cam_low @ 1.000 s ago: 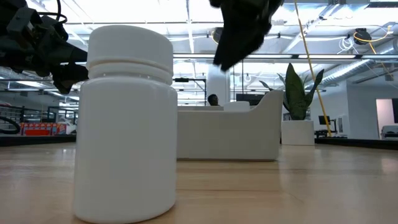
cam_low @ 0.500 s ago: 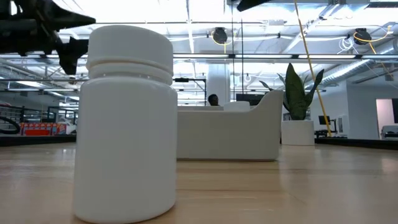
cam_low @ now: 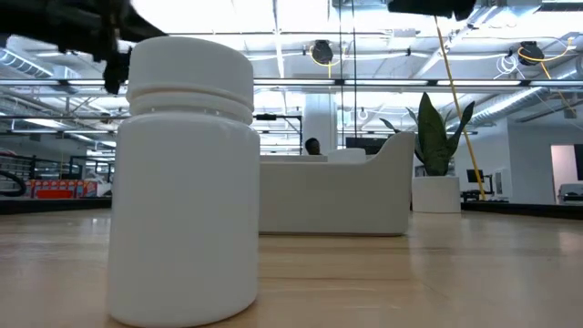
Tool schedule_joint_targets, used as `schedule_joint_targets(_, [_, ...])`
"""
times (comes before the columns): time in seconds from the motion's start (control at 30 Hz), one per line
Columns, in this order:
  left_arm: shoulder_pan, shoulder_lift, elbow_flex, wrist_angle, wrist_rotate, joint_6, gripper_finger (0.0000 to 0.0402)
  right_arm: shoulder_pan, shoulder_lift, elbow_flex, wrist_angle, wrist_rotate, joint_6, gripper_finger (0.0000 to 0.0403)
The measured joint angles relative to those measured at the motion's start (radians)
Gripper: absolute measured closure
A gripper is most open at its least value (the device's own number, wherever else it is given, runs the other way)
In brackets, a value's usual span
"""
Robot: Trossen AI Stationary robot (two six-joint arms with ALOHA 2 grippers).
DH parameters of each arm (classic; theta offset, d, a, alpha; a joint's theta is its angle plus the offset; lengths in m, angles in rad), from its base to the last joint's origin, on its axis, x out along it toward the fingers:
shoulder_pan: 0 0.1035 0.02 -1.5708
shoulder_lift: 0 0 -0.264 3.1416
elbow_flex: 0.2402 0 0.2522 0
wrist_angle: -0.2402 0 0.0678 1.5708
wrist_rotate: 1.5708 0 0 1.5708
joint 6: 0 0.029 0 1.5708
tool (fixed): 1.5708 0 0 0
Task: Pick and place pill bottles into a basket
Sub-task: Put the pill bottle into the bin
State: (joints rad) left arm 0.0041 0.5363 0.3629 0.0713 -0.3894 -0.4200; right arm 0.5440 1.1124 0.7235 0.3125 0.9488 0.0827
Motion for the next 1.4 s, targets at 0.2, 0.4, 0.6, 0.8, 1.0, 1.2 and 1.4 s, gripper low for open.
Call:
schedule_joint_targets(0.2, [0.125, 0.289, 0.216, -0.136, 0.053, -0.034, 0.01, 0.002, -0.128, -0.211, 0.429, -0.145, -0.143, 0.0093])
schedule_joint_targets(0.4, [0.246, 0.584, 0.407, -0.151, 0.167, -0.035, 0.0062, 0.002, -0.206, -0.301, 0.59, -0.29, -0.149, 0.0093])
schedule_joint_targets(0.6, [0.344, 0.835, 0.603, -0.242, 0.271, -0.061, 0.0064, 0.04, -0.237, -0.312, 0.612, -0.378, -0.154, 0.0094])
schedule_joint_targets(0.8, [0.378, 1.023, 0.794, -0.455, 0.289, 0.006, 0.0075, 0.096, -0.238, -0.312, 0.642, -0.377, -0.186, 0.0094])
schedule_joint_targets(1.0, [0.405, 1.101, 0.929, -0.658, 0.311, 0.108, 0.0075, 0.133, -0.238, -0.312, 0.648, -0.375, -0.201, 0.0094])
schedule_joint_targets(1.2, [0.452, 1.137, 0.939, -0.673, 0.362, 0.116, 0.0081, 0.158, -0.237, -0.312, 0.647, -0.374, -0.2, 0.0094])
schedule_joint_targets(1.4, [0.475, 1.174, 0.937, -0.676, 0.389, 0.104, 0.0095, 0.186, -0.237, -0.312, 0.648, -0.374, -0.2, 0.0094])
